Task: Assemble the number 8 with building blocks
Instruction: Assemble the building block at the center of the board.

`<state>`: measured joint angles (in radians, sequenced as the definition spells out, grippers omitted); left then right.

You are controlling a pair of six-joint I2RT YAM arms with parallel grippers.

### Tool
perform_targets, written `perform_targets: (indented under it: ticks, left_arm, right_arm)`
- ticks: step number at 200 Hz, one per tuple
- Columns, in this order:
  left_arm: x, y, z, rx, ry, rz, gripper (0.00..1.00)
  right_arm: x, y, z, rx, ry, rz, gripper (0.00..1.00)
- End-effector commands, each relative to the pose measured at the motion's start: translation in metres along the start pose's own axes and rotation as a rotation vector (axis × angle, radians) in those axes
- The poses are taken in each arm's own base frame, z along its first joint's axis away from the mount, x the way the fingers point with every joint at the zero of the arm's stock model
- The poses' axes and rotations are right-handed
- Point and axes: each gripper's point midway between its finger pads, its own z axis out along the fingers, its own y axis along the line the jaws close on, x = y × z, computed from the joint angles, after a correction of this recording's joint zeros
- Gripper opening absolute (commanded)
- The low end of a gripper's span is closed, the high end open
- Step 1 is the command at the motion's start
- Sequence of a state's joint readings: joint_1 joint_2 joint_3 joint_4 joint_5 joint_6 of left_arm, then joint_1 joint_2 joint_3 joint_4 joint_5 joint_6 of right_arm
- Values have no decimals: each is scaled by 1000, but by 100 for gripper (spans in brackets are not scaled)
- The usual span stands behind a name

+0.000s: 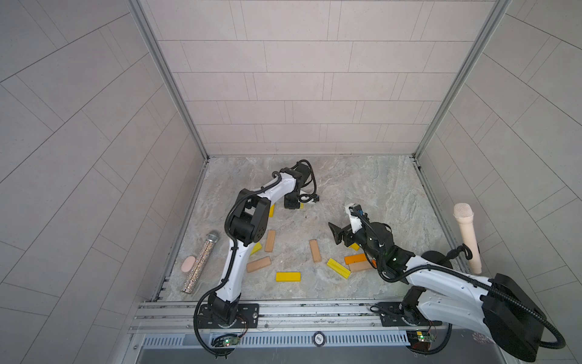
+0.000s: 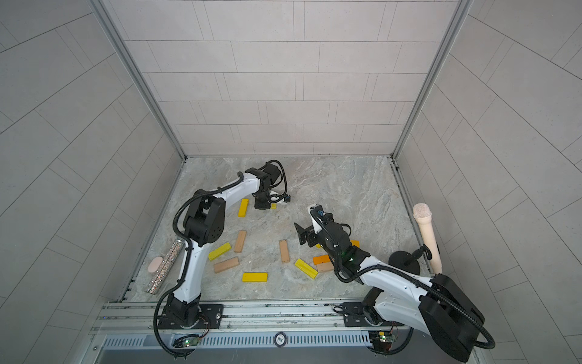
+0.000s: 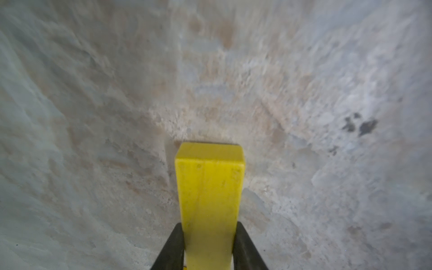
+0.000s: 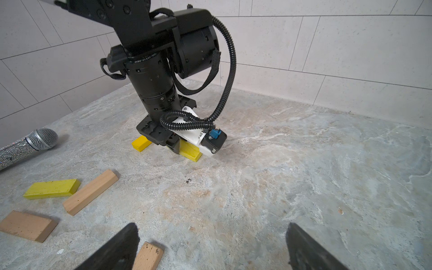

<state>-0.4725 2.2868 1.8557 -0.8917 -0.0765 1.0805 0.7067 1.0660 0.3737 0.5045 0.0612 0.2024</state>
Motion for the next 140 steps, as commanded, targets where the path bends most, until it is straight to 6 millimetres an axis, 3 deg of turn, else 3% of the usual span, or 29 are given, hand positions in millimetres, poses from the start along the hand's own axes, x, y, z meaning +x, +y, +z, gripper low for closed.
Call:
perform_targets:
  ticks: [1,140]
  left_arm:
    - [15,-1,-4,6,12,29,30]
    - [46,4,12,8,71,36,33]
  right_arm:
    - [-5,-1,1,11,-8,-2,100]
    - [-1,-2,4,18,9,-9,99]
